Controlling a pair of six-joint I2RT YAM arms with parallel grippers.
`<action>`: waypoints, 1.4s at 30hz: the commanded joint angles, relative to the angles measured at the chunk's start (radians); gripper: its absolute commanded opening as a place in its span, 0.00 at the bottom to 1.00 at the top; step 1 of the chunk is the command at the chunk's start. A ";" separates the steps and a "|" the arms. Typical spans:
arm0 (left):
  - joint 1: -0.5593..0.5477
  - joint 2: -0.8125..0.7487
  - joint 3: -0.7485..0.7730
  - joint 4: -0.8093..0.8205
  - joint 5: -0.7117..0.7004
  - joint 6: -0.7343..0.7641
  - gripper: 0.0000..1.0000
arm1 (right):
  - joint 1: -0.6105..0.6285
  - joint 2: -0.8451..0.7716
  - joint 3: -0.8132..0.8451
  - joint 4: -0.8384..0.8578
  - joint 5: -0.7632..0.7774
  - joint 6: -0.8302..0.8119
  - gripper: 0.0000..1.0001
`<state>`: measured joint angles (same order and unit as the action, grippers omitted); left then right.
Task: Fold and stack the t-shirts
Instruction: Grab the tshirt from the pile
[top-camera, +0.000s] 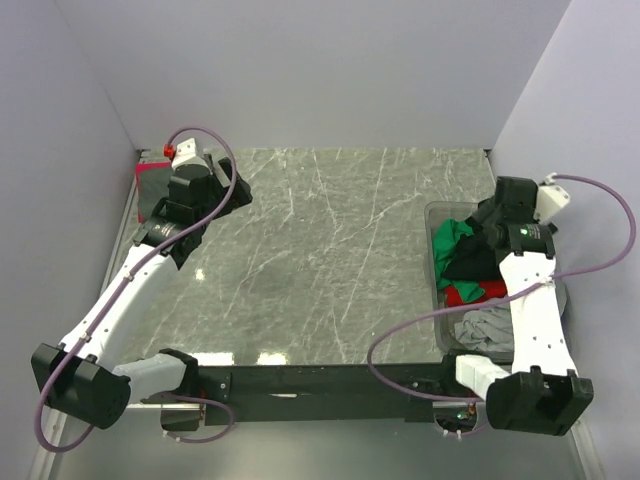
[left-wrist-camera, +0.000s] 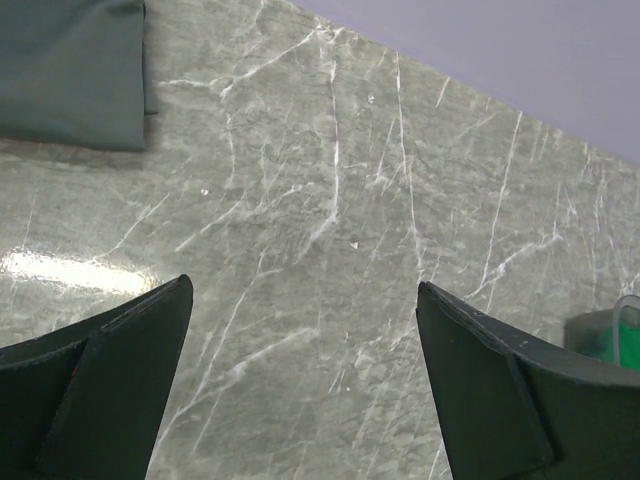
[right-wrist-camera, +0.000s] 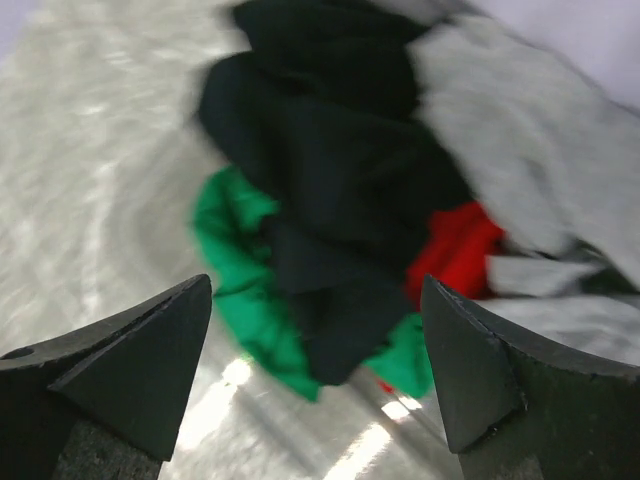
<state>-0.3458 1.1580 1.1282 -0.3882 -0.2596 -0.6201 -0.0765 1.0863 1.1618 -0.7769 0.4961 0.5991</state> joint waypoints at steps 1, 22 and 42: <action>-0.001 -0.009 0.015 -0.008 0.020 0.023 0.99 | -0.100 -0.005 -0.031 -0.044 -0.016 0.038 0.91; 0.001 -0.050 -0.008 -0.054 -0.010 0.020 1.00 | -0.207 0.305 -0.139 0.126 -0.272 -0.048 0.80; 0.004 -0.056 0.016 -0.049 -0.105 -0.007 0.99 | -0.206 0.087 0.390 -0.007 -0.455 -0.120 0.00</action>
<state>-0.3458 1.1248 1.1110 -0.4431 -0.2920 -0.6140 -0.2802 1.3056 1.4181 -0.8211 0.0746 0.4976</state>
